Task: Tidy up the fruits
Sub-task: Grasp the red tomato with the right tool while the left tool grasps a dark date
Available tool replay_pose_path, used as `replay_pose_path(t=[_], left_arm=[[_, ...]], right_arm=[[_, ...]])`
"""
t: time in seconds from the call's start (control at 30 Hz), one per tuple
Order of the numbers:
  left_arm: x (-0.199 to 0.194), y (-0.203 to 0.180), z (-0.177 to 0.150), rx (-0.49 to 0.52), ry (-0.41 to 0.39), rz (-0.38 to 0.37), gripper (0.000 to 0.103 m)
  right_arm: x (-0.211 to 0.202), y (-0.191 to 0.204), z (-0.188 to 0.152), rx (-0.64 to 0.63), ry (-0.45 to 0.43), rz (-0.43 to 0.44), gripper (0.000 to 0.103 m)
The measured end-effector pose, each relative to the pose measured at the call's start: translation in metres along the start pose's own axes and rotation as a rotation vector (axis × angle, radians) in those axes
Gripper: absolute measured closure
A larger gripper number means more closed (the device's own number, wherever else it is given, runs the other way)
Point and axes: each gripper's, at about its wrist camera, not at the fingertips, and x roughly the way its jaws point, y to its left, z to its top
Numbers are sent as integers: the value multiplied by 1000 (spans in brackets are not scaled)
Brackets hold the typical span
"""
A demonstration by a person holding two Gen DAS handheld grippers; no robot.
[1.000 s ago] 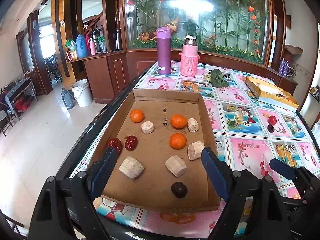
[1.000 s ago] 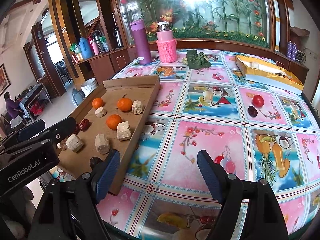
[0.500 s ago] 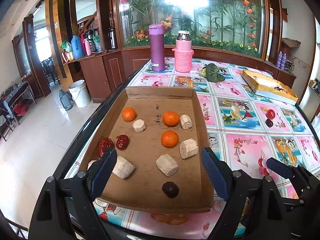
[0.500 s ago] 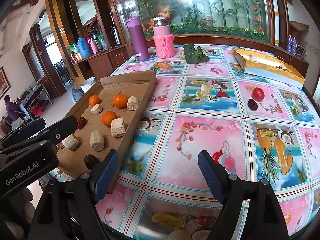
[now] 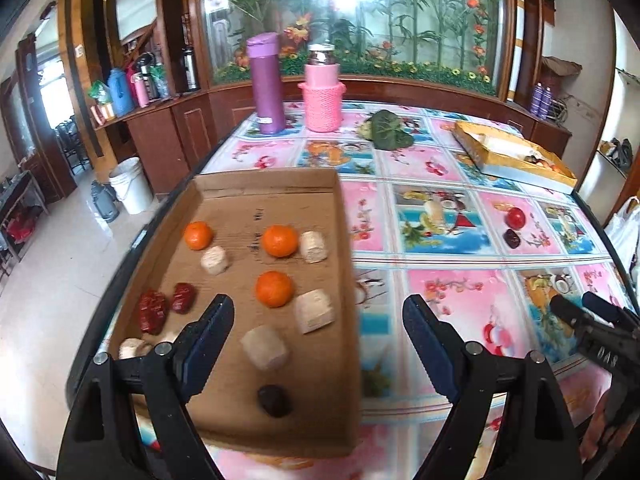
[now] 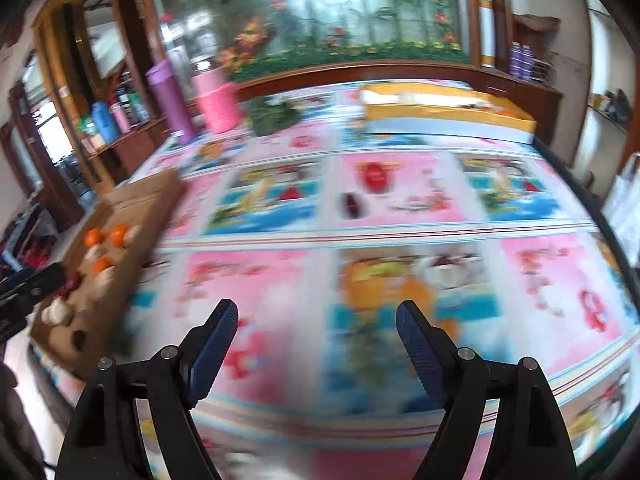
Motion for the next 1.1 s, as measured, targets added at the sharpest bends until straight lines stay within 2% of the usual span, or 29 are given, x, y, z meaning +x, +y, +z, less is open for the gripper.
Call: replay_pose_path(t=[0.07, 0.17, 0.33, 0.4, 0.47, 0.5, 0.7, 0.8, 0.83, 0.97, 1.1], left_arm=[[9, -11, 4, 12, 21, -28, 17], [23, -36, 8, 43, 57, -76, 17], [47, -75, 16, 63, 132, -195, 17], [55, -88, 17, 74, 151, -211, 17], [59, -98, 18, 88, 156, -214, 17], [62, -103, 18, 99, 155, -208, 18], [81, -118, 25, 130, 165, -194, 18], [94, -126, 32, 120, 184, -218, 18], [98, -129, 34, 117, 186, -226, 18], [108, -150, 42, 145, 164, -246, 19], [121, -176, 47, 188, 155, -286, 31]], right_arm=[[2, -29, 9, 42, 10, -48, 18], [6, -61, 24, 98, 25, -56, 18], [32, -76, 64, 98, 31, -25, 18], [47, -69, 83, 66, 3, -5, 25], [66, -64, 98, 45, 8, 21, 41], [77, -61, 103, 39, 23, 36, 44], [121, -41, 104, -37, 102, 75, 48], [124, -37, 102, -62, 108, 87, 67], [123, -38, 102, -63, 110, 94, 70], [120, -53, 105, -11, 98, 118, 70], [109, -71, 110, 46, 64, 114, 70]])
